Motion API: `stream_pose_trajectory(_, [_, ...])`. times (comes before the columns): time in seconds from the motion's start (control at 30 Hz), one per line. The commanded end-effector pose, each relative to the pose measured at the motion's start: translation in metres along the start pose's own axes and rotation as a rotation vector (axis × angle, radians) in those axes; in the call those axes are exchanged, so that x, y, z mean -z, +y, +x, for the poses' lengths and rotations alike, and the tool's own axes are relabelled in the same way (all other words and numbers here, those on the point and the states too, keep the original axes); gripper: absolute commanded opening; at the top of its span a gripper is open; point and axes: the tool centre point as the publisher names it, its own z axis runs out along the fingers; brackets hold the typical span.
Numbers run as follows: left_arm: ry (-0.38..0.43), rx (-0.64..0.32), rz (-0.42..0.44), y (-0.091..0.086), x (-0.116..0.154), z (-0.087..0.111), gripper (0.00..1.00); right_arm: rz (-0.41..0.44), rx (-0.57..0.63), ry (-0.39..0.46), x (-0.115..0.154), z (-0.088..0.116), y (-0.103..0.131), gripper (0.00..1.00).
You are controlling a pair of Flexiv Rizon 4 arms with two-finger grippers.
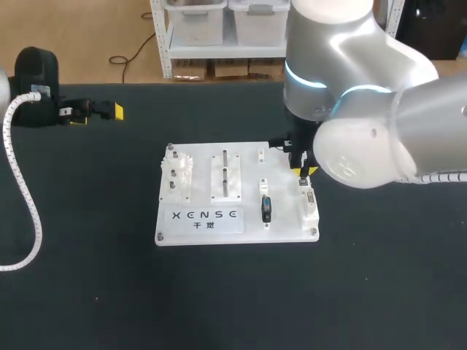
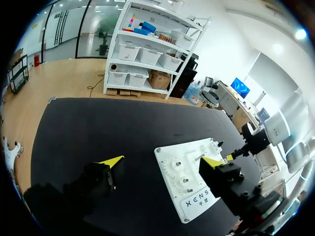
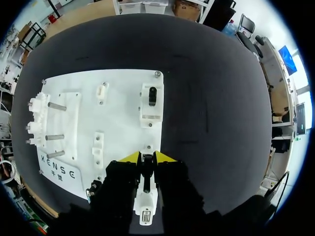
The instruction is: Insert the USB connector, Ethernet cable, and multi-pin plug into their matching sockets one by one.
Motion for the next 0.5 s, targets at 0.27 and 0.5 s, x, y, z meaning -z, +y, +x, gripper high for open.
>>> stream_pose_trajectory(0.27, [0.000,0.000,0.000,0.0000,0.0000,0.0000,1.00,0.003,-0.007,0.005,-0.0025,0.0004,-0.0022,0.00])
stream_pose_trajectory(0.5, [0.000,0.000,0.000,0.0000,0.0000,0.0000,1.00,0.005,-0.007,0.009,-0.0048,0.0008,-0.0026,0.00])
